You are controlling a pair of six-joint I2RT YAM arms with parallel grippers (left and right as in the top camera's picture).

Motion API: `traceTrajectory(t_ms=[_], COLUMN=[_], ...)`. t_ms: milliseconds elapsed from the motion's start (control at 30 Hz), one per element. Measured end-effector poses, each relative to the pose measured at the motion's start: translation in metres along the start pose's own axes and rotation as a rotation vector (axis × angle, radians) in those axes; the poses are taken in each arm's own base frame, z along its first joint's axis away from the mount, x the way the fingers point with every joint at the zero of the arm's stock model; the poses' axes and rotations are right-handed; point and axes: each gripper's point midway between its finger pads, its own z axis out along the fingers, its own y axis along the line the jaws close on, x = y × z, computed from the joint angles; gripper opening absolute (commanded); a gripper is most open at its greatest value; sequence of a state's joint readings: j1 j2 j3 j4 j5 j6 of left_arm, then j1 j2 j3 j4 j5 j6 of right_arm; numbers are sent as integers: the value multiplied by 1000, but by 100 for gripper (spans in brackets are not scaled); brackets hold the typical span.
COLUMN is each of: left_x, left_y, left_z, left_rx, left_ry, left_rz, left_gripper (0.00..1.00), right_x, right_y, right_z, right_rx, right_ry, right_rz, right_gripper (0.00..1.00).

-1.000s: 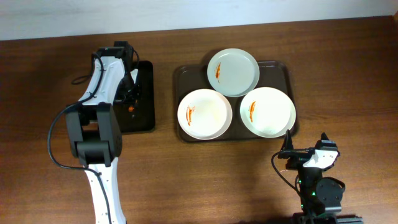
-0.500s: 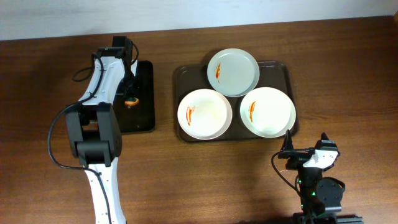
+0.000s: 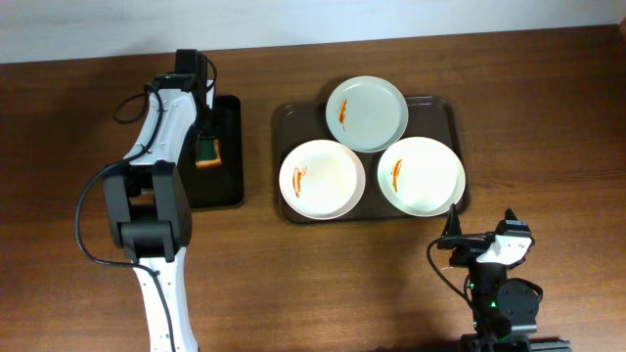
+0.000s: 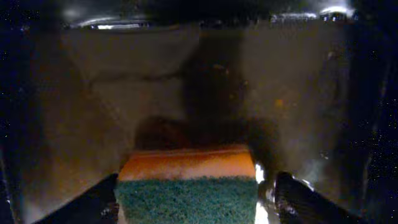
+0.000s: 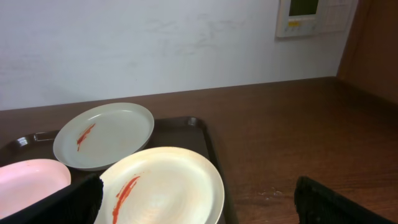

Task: Clean dirty plates on tray and stack at the side
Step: 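Grasp the green-and-orange sponge with the left gripper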

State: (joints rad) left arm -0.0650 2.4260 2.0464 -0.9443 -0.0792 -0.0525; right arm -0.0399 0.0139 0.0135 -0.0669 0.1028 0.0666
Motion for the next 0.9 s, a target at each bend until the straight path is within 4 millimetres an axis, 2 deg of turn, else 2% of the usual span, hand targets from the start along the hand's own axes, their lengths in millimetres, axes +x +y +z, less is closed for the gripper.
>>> traceTrajectory(t_ms=[67,100,167,200,333,367,400,433,467,500,533,567,667,700,767,867,900], left_x=[-4,-4,-3,-1,-2,-2,-1,0,3,6,9,16,25,29,40,41,40], left_y=[0,0,0,-1,-1,-1,0,0,1,2,2,3,5,5,6,6,6], left_z=[0,0,4,8,9,9,8,8,7,5,3,0,-13,-19,-23,-23,-23], left_rx=[0,0,0,0,-1,-3,-7,-8,-10,-14,-16,-20,-23,-25,-27,-28,-27], left_ry=[-14,-16,-13,-5,-7,-4,3,9,24,46,65,97,160,182,228,235,228], left_rz=[3,1,0,-1,3,3,4,3,4,6,8,10,19,17,24,24,23], left_gripper=[58,35,3,0,0,6,27,42,64,80,89,89,58,54,57,70,70], right_x=[0,0,0,0,0,0,0,0,0,0,0,0,0,0,0,0,0], right_y=[0,0,0,0,0,0,0,0,0,0,0,0,0,0,0,0,0], right_z=[0,0,0,0,0,0,0,0,0,0,0,0,0,0,0,0,0], right_rx=[0,0,0,0,0,0,0,0,0,0,0,0,0,0,0,0,0], right_ry=[0,0,0,0,0,0,0,0,0,0,0,0,0,0,0,0,0], right_rz=[1,0,-1,0,0,0,1,0,0,0,0,0,0,0,0,0,0], right_gripper=[98,98,98,98,98,98,98,98,98,98,98,98,98,98,98,98,98])
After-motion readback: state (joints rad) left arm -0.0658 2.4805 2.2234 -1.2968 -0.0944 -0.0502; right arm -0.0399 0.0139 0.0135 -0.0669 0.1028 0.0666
